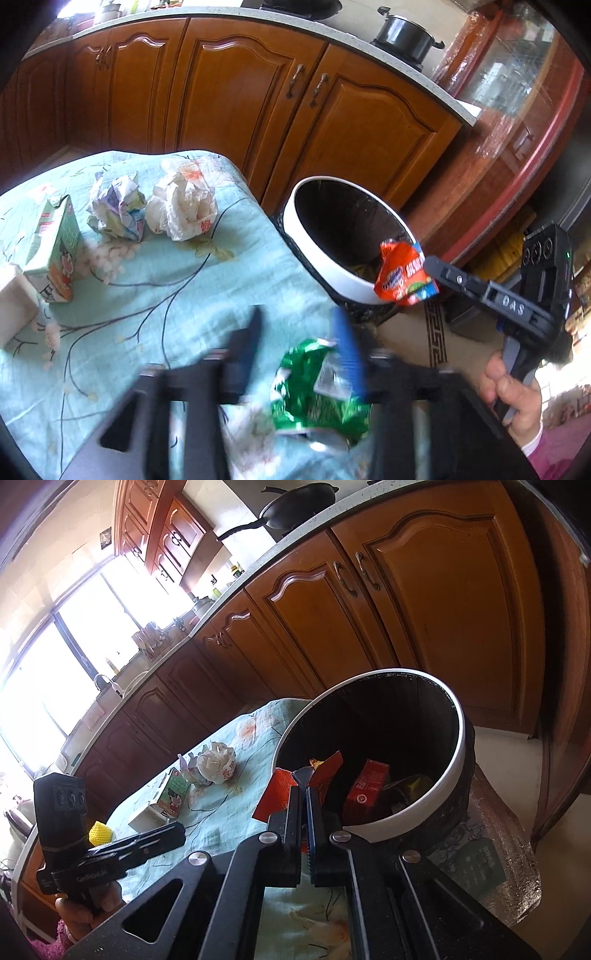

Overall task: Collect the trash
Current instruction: 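Carry the can and snack bag with both grippers over the bin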

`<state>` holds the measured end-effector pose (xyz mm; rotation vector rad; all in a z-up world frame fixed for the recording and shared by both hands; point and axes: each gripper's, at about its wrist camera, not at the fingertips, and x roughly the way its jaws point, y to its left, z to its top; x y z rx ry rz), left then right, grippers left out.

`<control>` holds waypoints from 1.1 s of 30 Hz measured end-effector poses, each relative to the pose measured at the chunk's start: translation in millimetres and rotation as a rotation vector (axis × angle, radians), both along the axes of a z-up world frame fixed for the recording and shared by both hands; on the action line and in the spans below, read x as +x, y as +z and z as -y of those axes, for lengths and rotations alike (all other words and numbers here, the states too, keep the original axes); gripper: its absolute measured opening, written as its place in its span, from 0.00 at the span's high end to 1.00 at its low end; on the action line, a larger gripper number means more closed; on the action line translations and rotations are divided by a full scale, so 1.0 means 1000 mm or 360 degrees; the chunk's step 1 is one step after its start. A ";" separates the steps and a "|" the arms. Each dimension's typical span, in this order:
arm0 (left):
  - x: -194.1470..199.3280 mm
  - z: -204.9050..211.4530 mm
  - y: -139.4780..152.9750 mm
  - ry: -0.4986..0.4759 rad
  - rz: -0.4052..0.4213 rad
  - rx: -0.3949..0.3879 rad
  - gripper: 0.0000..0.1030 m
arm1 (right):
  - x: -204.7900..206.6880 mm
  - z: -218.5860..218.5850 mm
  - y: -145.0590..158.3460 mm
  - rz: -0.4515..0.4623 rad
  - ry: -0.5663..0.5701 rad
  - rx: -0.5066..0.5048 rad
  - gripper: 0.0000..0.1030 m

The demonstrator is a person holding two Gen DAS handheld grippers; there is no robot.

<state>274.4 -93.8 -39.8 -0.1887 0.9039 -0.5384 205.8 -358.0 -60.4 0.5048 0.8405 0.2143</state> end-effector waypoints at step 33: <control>-0.023 0.036 0.008 -0.0130 0.0116 0.0127 0.54 | -0.011 0.023 0.011 0.0040 -0.0096 0.0003 0.98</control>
